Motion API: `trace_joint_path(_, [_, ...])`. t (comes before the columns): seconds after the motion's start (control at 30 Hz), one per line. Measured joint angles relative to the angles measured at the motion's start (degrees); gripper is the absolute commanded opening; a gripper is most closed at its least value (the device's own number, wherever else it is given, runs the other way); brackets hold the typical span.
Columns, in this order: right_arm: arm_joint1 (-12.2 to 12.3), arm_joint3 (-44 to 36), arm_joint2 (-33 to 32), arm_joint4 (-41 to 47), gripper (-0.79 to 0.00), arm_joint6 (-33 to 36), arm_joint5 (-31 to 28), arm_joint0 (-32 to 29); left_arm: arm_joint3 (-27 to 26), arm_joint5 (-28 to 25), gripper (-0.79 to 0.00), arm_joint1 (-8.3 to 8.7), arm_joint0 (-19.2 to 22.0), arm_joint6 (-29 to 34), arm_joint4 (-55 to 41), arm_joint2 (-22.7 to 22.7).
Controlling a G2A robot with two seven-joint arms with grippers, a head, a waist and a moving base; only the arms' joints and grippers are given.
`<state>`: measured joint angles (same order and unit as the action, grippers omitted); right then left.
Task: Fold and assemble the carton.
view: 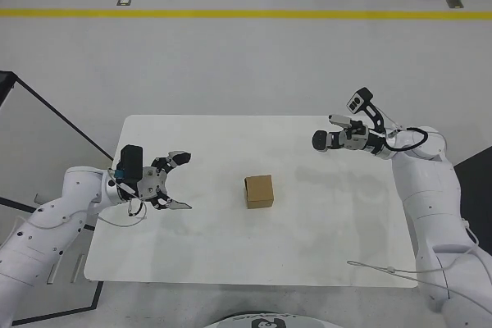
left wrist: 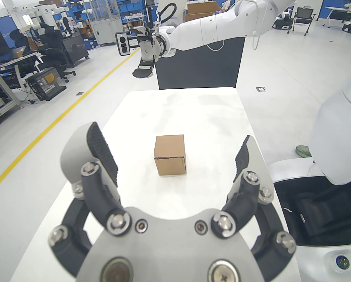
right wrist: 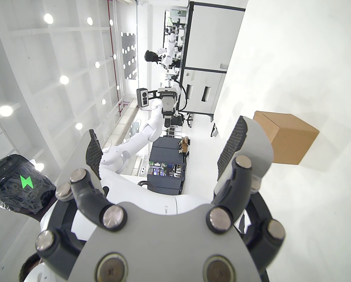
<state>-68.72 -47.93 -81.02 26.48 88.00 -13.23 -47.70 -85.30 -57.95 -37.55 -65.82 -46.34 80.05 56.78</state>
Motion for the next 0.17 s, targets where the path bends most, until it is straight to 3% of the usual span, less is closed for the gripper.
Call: trace_joint_path(0.17, [0.00,0.00,0.00,0.00,0.000,0.00,0.00,0.00,0.00,0.00,-0.001,0.00,0.00,0.00,0.00,0.00])
